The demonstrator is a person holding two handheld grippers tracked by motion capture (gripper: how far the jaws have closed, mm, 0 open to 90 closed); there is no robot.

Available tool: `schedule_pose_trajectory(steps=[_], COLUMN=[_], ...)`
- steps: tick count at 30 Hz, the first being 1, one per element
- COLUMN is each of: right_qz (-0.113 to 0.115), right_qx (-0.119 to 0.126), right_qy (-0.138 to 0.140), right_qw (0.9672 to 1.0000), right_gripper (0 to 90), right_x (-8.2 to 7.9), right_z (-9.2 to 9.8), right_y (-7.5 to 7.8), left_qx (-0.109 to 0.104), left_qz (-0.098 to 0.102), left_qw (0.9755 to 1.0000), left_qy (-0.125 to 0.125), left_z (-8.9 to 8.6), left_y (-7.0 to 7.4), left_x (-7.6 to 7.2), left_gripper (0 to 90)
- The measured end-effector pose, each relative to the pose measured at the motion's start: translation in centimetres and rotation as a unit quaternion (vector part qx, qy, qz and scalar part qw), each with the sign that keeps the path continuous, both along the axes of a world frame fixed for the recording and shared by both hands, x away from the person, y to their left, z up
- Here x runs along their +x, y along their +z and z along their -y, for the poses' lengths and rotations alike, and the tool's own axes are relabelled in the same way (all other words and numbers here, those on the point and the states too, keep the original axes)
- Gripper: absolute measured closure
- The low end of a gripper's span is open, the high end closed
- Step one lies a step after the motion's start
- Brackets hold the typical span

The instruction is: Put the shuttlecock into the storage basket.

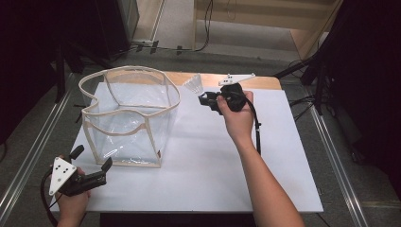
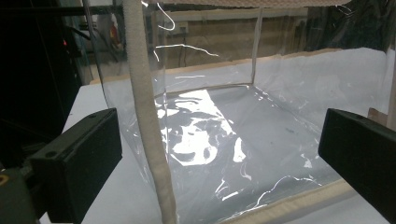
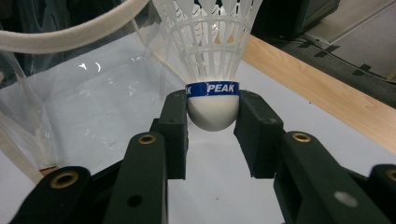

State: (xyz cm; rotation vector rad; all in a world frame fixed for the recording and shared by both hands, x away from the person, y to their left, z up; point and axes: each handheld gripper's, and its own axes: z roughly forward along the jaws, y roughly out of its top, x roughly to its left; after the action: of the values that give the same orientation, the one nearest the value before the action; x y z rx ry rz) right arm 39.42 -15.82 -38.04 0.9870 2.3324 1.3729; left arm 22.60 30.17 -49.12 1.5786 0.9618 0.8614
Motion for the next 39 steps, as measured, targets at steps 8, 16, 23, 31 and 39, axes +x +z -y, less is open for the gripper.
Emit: schedule_pose_trajectory(steps=[8,16,23,31,39], right_qz=[0.007,0.015,0.019,0.027,0.032], right_qx=[0.010,0.015,0.021,0.022,0.026], right_qy=[-0.002,0.004,0.008,0.016,0.021], right_qw=[0.9999,0.9998,0.9996,0.9993,0.9989], right_gripper=[63.2,63.2,63.2,63.2,63.2], right_x=[-0.2,-0.5,-0.6,-0.8,-1.0], right_z=[-0.2,-0.7,-1.2,-1.9,-2.5], right_y=[0.6,1.2,1.6,2.0,2.2], left_qx=[0.000,0.000,0.000,0.001,0.000], left_qz=[0.000,0.000,0.000,0.001,0.000], left_qw=[1.0000,1.0000,1.0000,1.0000,1.0000], left_qy=[0.000,0.000,0.000,0.000,0.000], left_z=[0.0,0.0,0.0,0.0,0.0], left_y=[0.0,0.0,0.0,0.0,0.0], left_x=[0.0,0.0,0.0,0.0,0.0], left_gripper=[0.3,0.3,0.3,0.3,0.3])
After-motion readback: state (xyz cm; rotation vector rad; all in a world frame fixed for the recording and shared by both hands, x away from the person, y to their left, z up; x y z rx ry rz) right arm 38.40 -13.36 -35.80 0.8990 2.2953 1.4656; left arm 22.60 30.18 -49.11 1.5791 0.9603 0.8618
